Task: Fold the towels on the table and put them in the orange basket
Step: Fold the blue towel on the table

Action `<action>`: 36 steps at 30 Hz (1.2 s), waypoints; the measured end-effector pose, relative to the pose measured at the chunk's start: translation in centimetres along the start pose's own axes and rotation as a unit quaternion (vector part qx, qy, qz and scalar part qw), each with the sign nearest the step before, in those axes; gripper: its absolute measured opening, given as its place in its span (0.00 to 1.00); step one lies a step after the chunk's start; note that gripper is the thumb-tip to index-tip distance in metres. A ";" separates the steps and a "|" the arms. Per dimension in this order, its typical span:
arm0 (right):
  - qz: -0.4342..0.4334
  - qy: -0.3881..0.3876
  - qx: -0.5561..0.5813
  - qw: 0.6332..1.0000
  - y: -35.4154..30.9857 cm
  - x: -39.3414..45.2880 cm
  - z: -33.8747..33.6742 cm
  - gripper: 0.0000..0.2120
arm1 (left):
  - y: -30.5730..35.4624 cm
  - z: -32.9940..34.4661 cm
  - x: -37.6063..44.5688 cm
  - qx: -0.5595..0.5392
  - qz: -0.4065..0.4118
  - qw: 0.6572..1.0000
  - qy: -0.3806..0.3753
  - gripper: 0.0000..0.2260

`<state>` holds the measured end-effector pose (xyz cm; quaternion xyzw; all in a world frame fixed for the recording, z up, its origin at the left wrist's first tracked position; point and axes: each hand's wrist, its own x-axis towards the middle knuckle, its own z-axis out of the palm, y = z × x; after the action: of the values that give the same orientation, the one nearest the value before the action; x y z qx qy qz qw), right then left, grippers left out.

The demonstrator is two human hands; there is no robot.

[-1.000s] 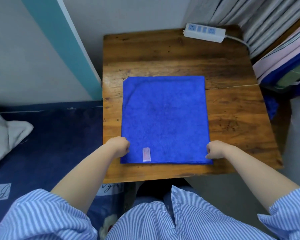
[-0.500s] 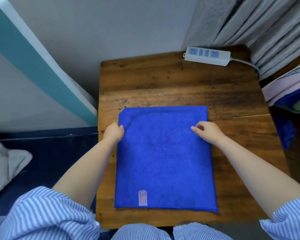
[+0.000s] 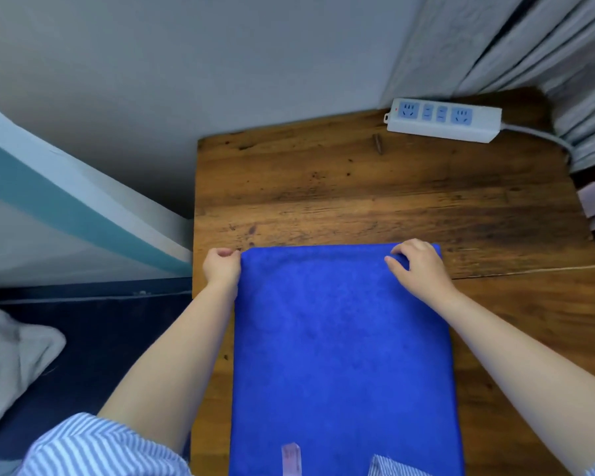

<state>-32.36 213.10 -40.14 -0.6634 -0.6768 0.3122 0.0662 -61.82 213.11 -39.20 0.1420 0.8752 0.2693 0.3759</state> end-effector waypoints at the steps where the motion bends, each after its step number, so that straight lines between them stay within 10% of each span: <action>1: -0.001 0.007 -0.004 1.000 0.1 0.1 0.0 0.13 | -0.1 0.0 -0.1 -0.032 0.003 0.999 0.008 0.06; 7: -0.011 0.030 -0.039 0.999 0.3 -0.3 0.8 0.11 | -1.1 -0.1 -0.9 -0.124 0.068 0.990 0.028 0.06; 15: -0.029 0.023 -0.109 0.993 1.2 -0.2 0.0 0.15 | -1.0 -0.4 0.4 0.109 0.162 0.976 0.092 0.10; 21: -0.081 -0.081 -0.272 0.955 2.1 -1.9 1.0 0.28 | -3.7 2.3 -1.9 0.411 0.483 0.765 -0.111 0.19; 27: -0.029 -0.102 -0.237 0.966 3.7 -1.1 1.2 0.29 | -5.8 3.6 -0.3 0.513 0.418 0.739 -0.128 0.25; 32: 0.088 -0.059 -0.234 0.966 5.3 0.2 -1.4 0.31 | -4.5 1.0 2.8 0.506 0.328 0.793 -0.084 0.25; 36: 0.037 -0.008 -0.220 0.975 3.7 1.3 -2.2 0.32 | -3.3 -0.2 3.0 0.539 0.405 0.737 -0.047 0.23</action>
<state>-28.27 214.74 -40.68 -0.6839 -0.7041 0.1636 -0.0983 -64.17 211.68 -42.75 0.6742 0.7152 -0.1274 0.1329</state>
